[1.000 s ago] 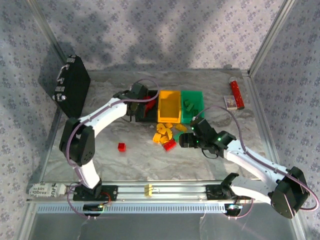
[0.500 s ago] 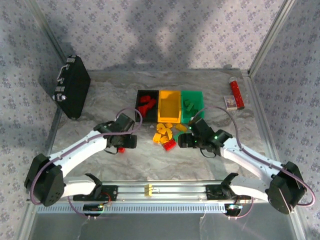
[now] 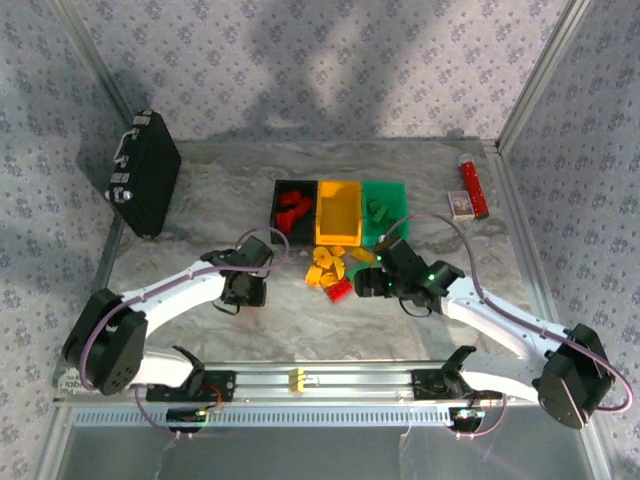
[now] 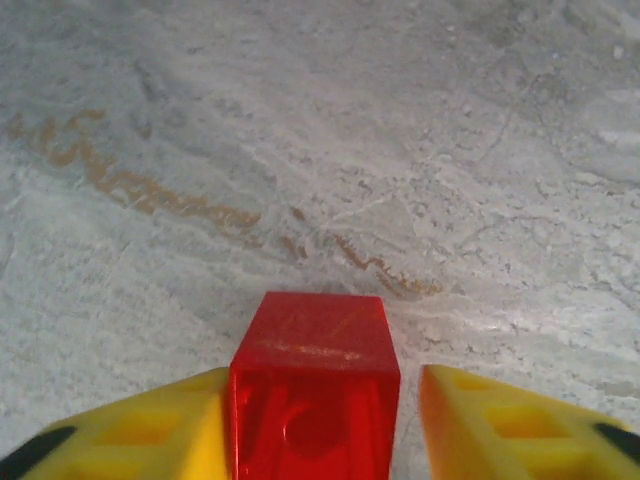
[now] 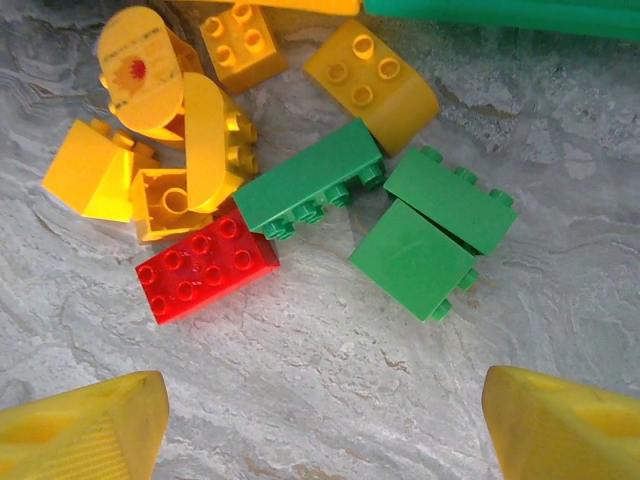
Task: Sort the legos into containers by color
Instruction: Pick up the lego from the bottom-right of the table, then place the lego in the container.
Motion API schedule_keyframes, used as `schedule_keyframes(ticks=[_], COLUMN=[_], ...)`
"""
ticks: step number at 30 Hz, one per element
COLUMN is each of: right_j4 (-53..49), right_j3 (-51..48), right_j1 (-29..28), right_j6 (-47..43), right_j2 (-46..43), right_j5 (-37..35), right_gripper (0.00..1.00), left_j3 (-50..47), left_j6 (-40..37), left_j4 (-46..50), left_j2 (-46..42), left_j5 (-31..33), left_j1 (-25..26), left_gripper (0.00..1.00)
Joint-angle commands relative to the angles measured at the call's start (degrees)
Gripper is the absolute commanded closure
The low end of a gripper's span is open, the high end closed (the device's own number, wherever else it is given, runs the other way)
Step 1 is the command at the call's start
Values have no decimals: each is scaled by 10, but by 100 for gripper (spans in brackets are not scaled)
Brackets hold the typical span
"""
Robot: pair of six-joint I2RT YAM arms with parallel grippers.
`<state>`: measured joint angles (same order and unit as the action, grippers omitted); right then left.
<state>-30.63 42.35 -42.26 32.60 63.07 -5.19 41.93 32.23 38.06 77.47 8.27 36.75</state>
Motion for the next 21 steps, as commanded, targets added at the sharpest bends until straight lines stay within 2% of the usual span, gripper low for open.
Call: schedule_keyframes(ticks=[1, 5, 10, 14, 18, 19, 20, 21], right_j4=[-20, -21, -14, -17, -26, -31, -35, -36], right_j3=[-6, -14, -16, -10, -16, -19, -20, -22], right_j1=[2, 7, 13, 11, 9, 9, 9, 10], right_j6=[8, 8, 7, 9, 13, 14, 15, 15], right_j2=[-14, -30, -28, -25, -43, -48, -55, -61], right_j5=[-14, -15, -5, -2, -7, -9, -10, -13], right_gripper=[16, 16, 16, 16, 16, 16, 16, 16], left_j3=[25, 63, 196, 338, 490, 524, 551, 576], left_j6=[-12, -21, -64, -111, -149, -155, -157, -157], left_j4=[-8, 1, 0, 4, 51, 64, 75, 94], left_j2=[11, -5, 11, 103, 232, 263, 287, 307], left_j5=[-12, -3, 7, -3, -13, -13, -9, -4], left_j1=[-5, -5, -22, -47, -61, -62, -63, -63], left_gripper=[62, 67, 69, 69, 68, 64, 50, 26])
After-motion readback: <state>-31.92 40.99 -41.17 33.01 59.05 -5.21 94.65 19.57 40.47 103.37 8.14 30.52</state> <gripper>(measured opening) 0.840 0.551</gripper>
